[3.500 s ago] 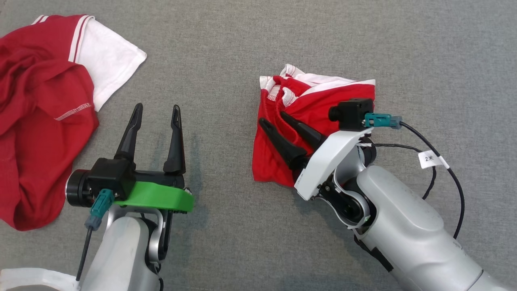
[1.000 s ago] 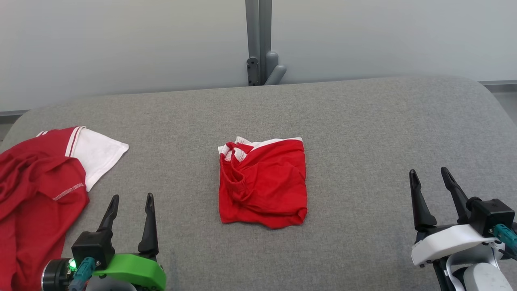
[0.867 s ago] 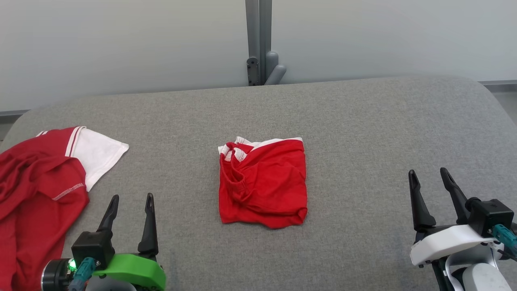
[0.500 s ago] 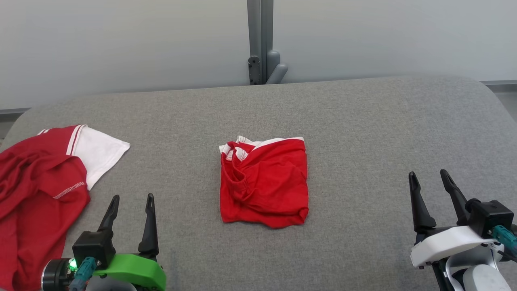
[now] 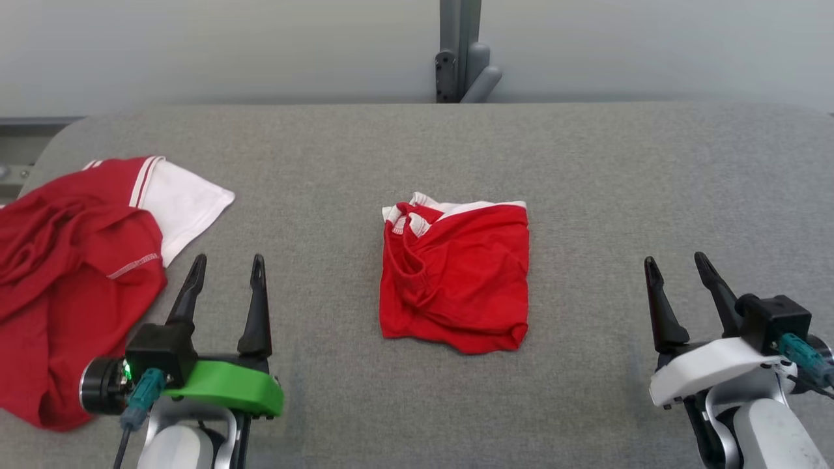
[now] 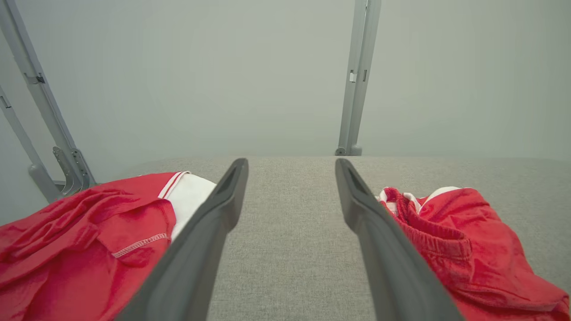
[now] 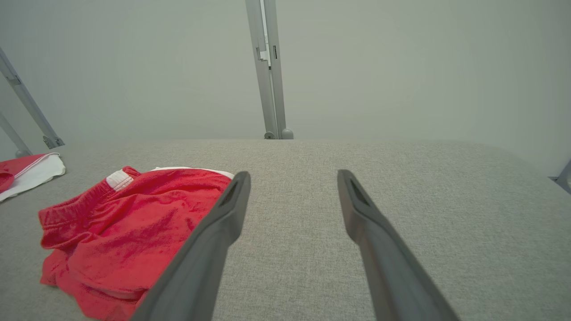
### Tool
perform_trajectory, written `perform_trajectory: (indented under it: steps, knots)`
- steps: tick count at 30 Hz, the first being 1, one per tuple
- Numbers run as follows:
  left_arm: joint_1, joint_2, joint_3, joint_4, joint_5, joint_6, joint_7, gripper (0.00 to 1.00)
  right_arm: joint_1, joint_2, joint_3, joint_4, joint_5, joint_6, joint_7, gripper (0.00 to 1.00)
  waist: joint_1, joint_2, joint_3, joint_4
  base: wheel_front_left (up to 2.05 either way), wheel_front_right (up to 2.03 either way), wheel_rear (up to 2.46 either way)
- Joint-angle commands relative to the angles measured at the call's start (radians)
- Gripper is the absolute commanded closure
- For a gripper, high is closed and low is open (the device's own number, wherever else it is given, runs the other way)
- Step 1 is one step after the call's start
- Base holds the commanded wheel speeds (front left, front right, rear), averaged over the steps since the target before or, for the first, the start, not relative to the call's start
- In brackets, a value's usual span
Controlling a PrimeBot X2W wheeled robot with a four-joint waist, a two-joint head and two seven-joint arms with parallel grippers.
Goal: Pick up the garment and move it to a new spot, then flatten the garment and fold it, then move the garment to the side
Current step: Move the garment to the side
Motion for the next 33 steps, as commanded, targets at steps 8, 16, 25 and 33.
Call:
perform_trajectory:
  steps: [8,16,25,33]
  knots:
    - [-0.122,-0.044,-0.018,0.046,0.0,-0.017,-0.06,0.0,-0.157,-0.005,0.123,0.167,0.036,0.0,-0.01,0.0,0.0,0.0,0.165,0.145,0.0,0.0,0.0]
    - [-0.169,-0.063,-0.012,0.081,-0.003,-0.022,-0.092,0.0,-0.228,-0.01,0.2,0.311,0.075,0.0,-0.007,0.0,0.0,0.0,0.213,0.186,0.0,0.0,0.0]
    - [-0.186,-0.068,0.0,0.093,0.001,-0.025,-0.107,0.0,-0.249,-0.021,0.259,0.377,0.14,-0.001,0.038,1.0,0.0,0.0,0.217,0.182,0.0,0.0,0.0]
    - [-0.189,-0.067,-0.002,0.087,0.009,-0.029,-0.11,0.0,-0.28,-0.072,0.323,0.355,0.175,-0.001,0.052,1.0,0.0,0.0,0.222,0.133,0.0,0.0,0.0]
